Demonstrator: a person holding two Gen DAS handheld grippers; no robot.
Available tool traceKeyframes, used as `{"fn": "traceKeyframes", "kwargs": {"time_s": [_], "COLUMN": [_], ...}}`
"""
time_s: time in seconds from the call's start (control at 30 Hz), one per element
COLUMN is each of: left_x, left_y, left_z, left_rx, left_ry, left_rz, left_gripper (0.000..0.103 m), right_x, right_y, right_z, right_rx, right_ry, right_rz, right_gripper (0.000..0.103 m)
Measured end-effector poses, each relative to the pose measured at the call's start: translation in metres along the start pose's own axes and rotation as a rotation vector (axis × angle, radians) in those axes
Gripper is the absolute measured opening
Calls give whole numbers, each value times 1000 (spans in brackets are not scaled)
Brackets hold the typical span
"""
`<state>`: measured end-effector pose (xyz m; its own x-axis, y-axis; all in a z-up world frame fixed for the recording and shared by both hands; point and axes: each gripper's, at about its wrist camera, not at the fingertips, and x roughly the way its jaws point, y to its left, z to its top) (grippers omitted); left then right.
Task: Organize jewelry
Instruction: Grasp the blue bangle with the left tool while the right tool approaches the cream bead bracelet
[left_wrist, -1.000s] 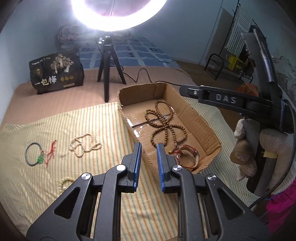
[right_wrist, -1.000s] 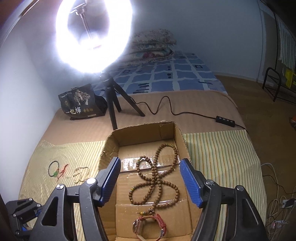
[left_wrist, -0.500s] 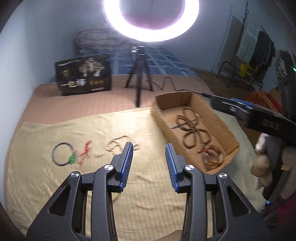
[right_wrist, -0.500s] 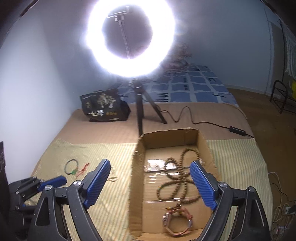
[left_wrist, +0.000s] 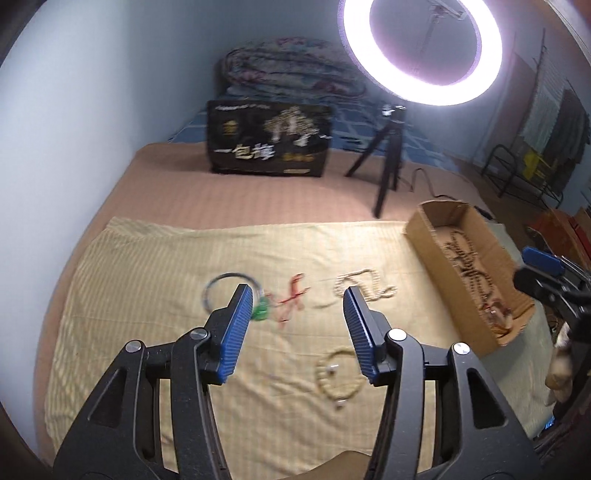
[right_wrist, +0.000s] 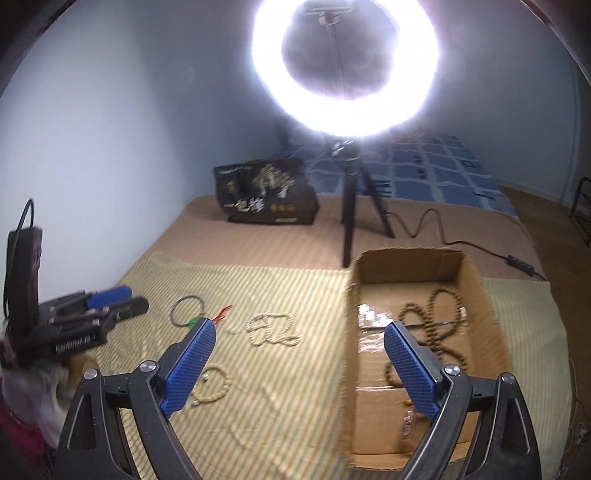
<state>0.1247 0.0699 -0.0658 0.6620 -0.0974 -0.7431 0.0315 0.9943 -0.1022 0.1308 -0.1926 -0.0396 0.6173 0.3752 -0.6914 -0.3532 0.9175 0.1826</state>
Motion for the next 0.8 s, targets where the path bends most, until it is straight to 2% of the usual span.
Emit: {"fn": "traceKeyframes", "kwargs": {"time_s": [0.17, 0.33, 0.57, 0.8], "left_x": [9, 30, 69, 105], "left_y": [38, 73, 93, 104], "left_z": [-4, -6, -6, -7], "left_rx": [-35, -99, -141, -181], "left_ry": [26, 74, 142, 188], "left_rz": [48, 73, 70, 68], "left_gripper": [59, 59, 59, 59], "right_x": [20, 41, 77, 96], "right_y": [24, 47, 69, 79], "right_z": [-12, -25, -48, -61], "right_rx": [-39, -90, -149, -187], "right_ry": [48, 103, 208, 252], "right_rz": [31, 44, 67, 70], "right_gripper": [100, 100, 100, 100]}}
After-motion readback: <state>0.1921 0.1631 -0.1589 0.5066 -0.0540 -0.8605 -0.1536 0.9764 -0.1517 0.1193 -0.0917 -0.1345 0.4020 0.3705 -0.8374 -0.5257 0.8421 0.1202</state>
